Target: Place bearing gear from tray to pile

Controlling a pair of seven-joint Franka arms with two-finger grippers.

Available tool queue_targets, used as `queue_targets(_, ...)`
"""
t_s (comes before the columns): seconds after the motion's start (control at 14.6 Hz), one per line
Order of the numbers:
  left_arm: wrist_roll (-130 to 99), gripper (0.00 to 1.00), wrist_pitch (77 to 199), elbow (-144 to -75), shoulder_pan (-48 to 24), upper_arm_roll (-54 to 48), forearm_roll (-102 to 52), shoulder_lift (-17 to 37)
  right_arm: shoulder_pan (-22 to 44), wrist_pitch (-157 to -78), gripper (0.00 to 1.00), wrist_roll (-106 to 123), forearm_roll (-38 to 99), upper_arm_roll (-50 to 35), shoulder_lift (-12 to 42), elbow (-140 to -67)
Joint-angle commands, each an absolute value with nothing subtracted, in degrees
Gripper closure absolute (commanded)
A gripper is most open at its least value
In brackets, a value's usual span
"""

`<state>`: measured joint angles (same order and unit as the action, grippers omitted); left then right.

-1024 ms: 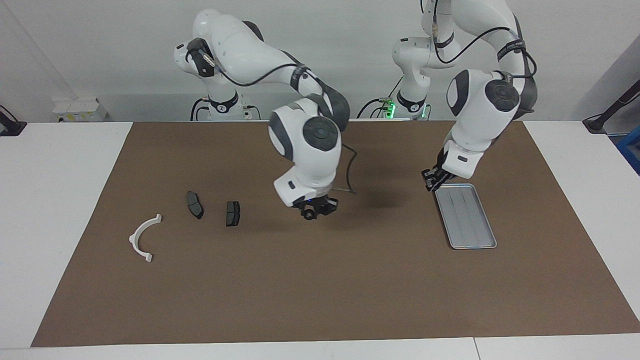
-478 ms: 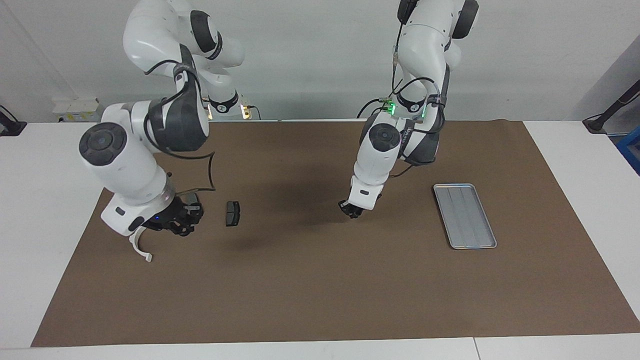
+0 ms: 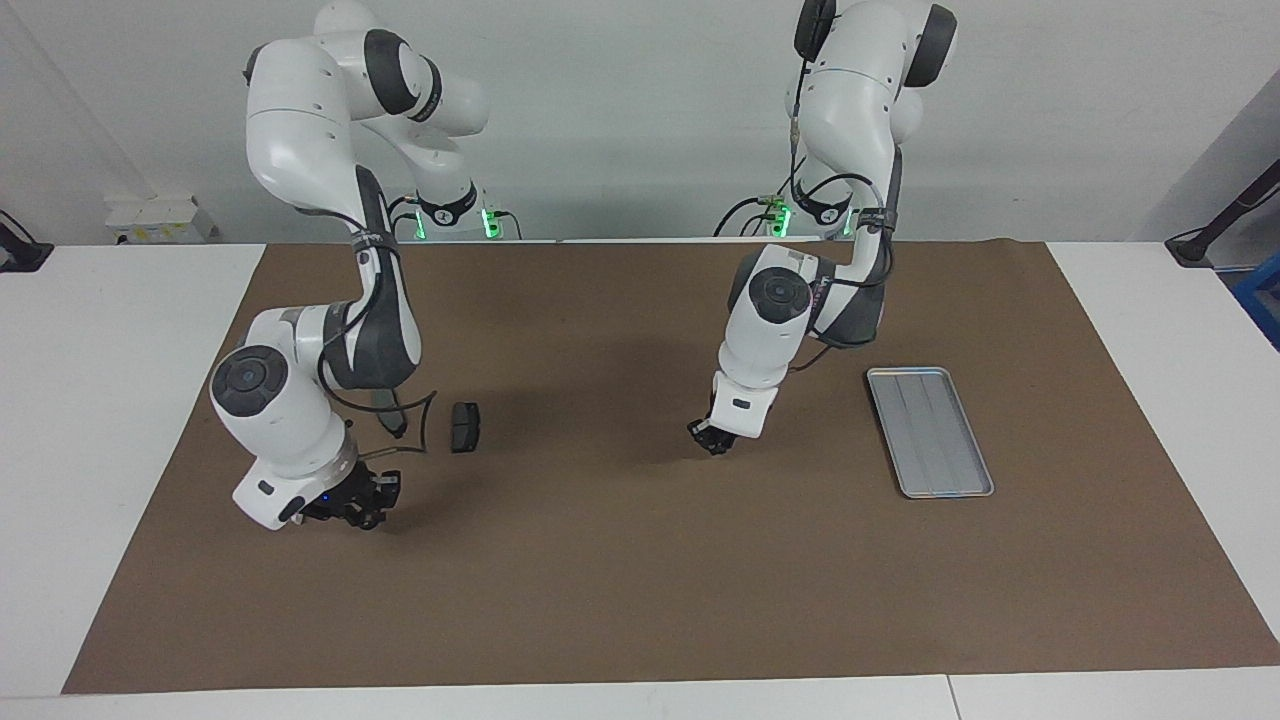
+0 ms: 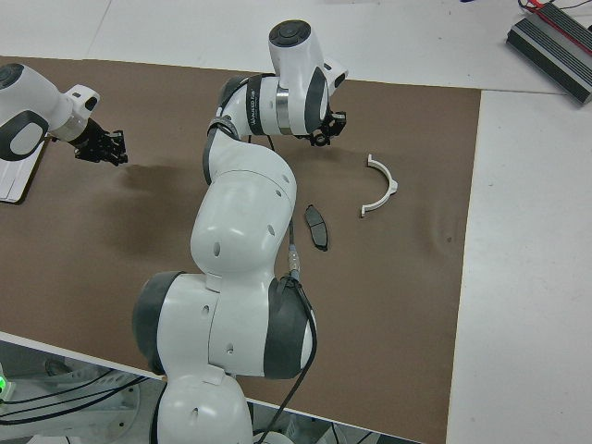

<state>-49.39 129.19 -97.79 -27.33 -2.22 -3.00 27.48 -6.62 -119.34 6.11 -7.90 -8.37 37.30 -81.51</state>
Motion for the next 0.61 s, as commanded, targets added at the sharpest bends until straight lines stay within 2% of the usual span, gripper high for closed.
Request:
queue_targets(0.0,-50.0,0.96,133.0,-101.6,-27.0,-2.3,-1.1,26.7,-7.5,-121.5,1.00,7.0,-9.0,-9.3,37.0,-83.0)
queue_targets(0.14,-50.0,0.95,133.9,-102.8,-27.0,-2.2,-1.1,26.5,-7.5,-124.4,1.00,6.9,-9.0,-9.3,37.6,-84.5)
queue_targets(0.27,-50.0,0.89,134.0,-102.9,-27.0,-1.8,-1.1,26.5,-7.6,-127.8,1.00,6.7,-8.9,-9.3,37.4,-87.2)
queue_targets(0.34,-50.0,0.73,133.9,-102.9,-27.0,-1.8,-1.1,26.4,-7.6,-127.9,1.00,6.4,-8.8,-9.3,37.4,-87.4)
queue_targets(0.41,-50.0,0.01,133.0,-102.7,-27.0,-1.5,-1.0,26.3,-7.5,-127.7,1.00,6.0,-8.8,-9.3,37.3,-87.4)
queue_targets(0.48,-49.7,0.00,130.6,-101.7,-27.1,-0.3,-0.3,26.3,-7.5,-127.3,0.77,5.8,-8.8,-9.3,37.2,-87.3)
queue_targets(0.55,-49.5,0.00,127.6,-99.9,-27.0,0.3,1.2,25.9,-7.4,-126.8,0.01,5.7,-8.8,-9.3,37.0,-87.2)
